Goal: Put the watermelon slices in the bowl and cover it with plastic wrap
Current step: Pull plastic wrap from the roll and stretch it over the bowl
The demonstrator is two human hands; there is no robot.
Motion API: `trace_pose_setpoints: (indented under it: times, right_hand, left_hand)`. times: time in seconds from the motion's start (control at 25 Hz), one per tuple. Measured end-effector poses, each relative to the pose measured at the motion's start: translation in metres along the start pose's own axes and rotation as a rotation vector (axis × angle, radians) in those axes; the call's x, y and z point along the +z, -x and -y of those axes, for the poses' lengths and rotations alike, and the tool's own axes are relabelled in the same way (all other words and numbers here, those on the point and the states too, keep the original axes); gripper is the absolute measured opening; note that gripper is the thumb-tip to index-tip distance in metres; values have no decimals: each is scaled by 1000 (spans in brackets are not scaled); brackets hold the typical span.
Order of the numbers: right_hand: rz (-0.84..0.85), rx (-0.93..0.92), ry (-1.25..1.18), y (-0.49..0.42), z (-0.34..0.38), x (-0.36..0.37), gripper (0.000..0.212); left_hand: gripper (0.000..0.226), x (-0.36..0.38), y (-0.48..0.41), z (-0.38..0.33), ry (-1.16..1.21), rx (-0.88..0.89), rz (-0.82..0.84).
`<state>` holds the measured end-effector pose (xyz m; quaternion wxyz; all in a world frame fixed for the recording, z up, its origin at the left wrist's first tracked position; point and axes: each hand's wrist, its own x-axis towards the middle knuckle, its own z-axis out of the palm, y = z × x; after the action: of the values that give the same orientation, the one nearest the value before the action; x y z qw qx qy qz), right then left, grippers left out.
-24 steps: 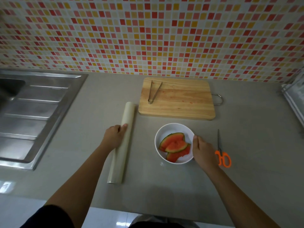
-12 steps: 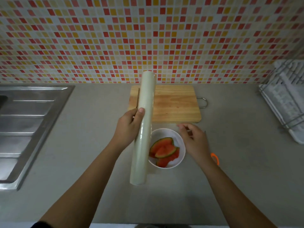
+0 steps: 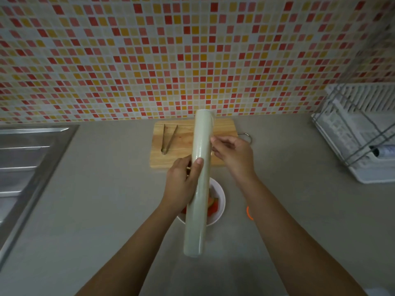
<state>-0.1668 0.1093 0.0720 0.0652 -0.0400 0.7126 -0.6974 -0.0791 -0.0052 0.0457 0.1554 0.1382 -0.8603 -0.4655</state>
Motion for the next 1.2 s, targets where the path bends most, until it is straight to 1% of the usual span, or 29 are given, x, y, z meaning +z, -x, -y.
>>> trace_pose_setpoints:
  times: [0.12, 0.2, 0.28, 0.32, 0.36, 0.44, 0.48, 0.6, 0.68, 0.76, 0.84, 0.88, 1.0, 1.04, 1.08, 1.12, 1.2]
  right_hand:
    - [13, 2, 72, -4, -7, 0, 10]
    - [27, 66, 60, -5, -9, 2, 17]
    - [19, 213, -101, -5, -12, 6, 19]
    - [19, 271, -189, -5, -12, 7, 16]
    - [18, 290, -240, -5, -12, 7, 11]
    - [16, 226, -218, -7, -12, 5, 15]
    - [4, 159, -160, -9, -11, 4, 17]
    - [-75, -12, 30, -11, -6, 5, 12]
    - [-108, -72, 92, -12, -2, 8, 9]
    - [-103, -109, 148, -14, -1, 9, 9]
    - [-81, -93, 195, -16, -1, 11, 11]
    - [-71, -45, 163, -18, -2, 12, 12]
    - [-17, 171, -160, -17, -3, 16, 19]
    - [-3, 210, -237, -17, -3, 17, 22]
    - [1, 228, -259, -17, -3, 18, 23]
    - [-12, 217, -218, -18, -4, 19, 22]
    - [-86, 101, -4, -18, -6, 21, 19]
  left_hand:
    - [37, 3, 4, 4, -39, 12, -26]
    - [37, 4, 8, 6, -25, -16, -37]
    - [37, 6, 10, 8, -3, -54, -37]
    - [37, 7, 12, 8, -1, -62, -32]
    - [37, 8, 13, 9, -4, -60, -25]
    - [35, 9, 17, 9, -17, -45, -14]
    - [34, 9, 18, 8, -20, -37, -11]
    - [35, 9, 16, 6, -30, -31, -14]
    - [35, 10, 15, 5, -41, -37, -23]
    - [34, 10, 16, 5, -54, -45, -39]
    - [34, 10, 16, 6, -53, -62, -54]
    - [34, 10, 15, 6, -48, -71, -54]
    - [31, 12, 16, 4, 17, -129, -26]
    - [28, 13, 17, 3, 49, -144, -17]
    - [28, 14, 19, 3, 75, -149, -13]
    - [27, 16, 20, 2, 97, -149, -12]
    - [28, 18, 21, 1, 126, -152, -17]
